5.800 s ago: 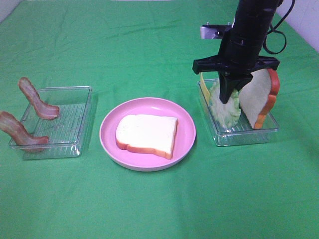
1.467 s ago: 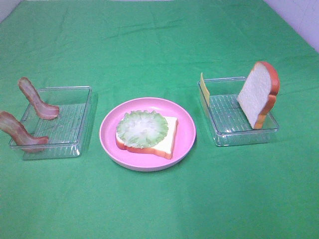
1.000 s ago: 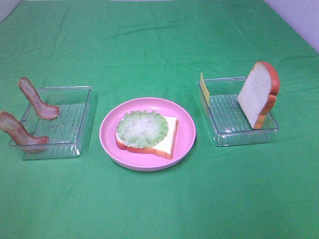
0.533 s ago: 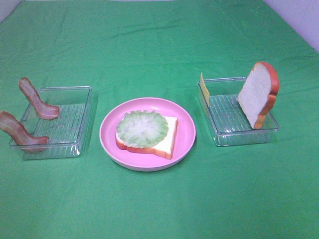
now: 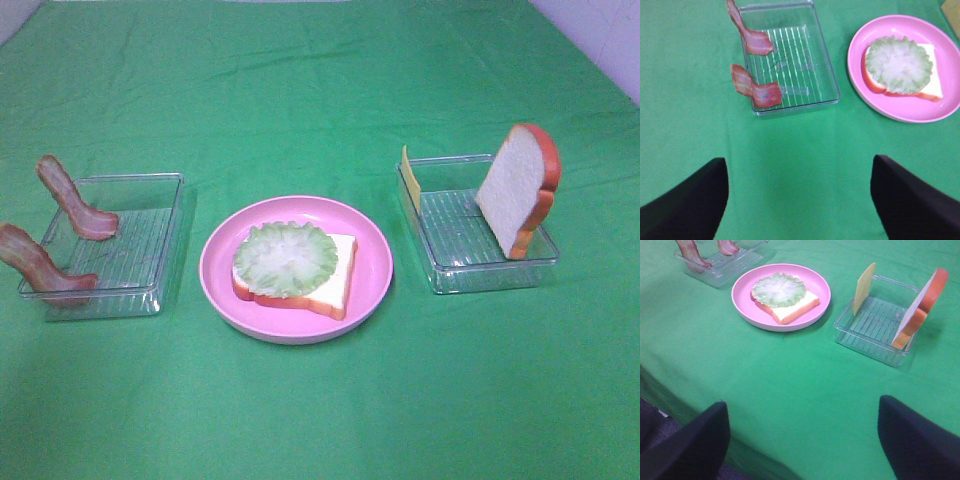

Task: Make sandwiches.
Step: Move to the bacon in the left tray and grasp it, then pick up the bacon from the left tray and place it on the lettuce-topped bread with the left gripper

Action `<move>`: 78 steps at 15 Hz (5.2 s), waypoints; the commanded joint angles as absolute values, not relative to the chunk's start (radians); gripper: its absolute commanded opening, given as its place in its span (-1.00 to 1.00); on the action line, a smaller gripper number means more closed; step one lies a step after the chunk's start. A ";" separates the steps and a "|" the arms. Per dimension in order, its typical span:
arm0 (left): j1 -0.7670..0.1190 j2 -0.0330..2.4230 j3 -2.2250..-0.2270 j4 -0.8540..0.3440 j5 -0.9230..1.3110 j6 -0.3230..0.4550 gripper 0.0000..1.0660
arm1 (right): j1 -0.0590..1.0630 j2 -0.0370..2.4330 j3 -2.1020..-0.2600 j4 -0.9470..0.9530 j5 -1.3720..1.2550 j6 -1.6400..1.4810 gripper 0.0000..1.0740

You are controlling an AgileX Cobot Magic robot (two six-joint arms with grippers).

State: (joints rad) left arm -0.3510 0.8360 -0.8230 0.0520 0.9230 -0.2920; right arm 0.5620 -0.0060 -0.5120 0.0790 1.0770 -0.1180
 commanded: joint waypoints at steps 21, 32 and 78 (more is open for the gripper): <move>-0.081 1.786 -1.185 0.075 0.866 -0.289 0.40 | 0.560 -0.019 -0.506 0.073 1.064 -0.124 0.43; -0.081 1.871 -1.185 -0.015 0.796 -0.248 -0.34 | 0.560 -0.019 -0.506 0.073 1.064 -0.124 0.43; -0.333 2.103 -1.265 -1.209 0.598 0.643 -0.95 | 0.560 -0.019 -0.506 0.073 1.064 -0.123 0.42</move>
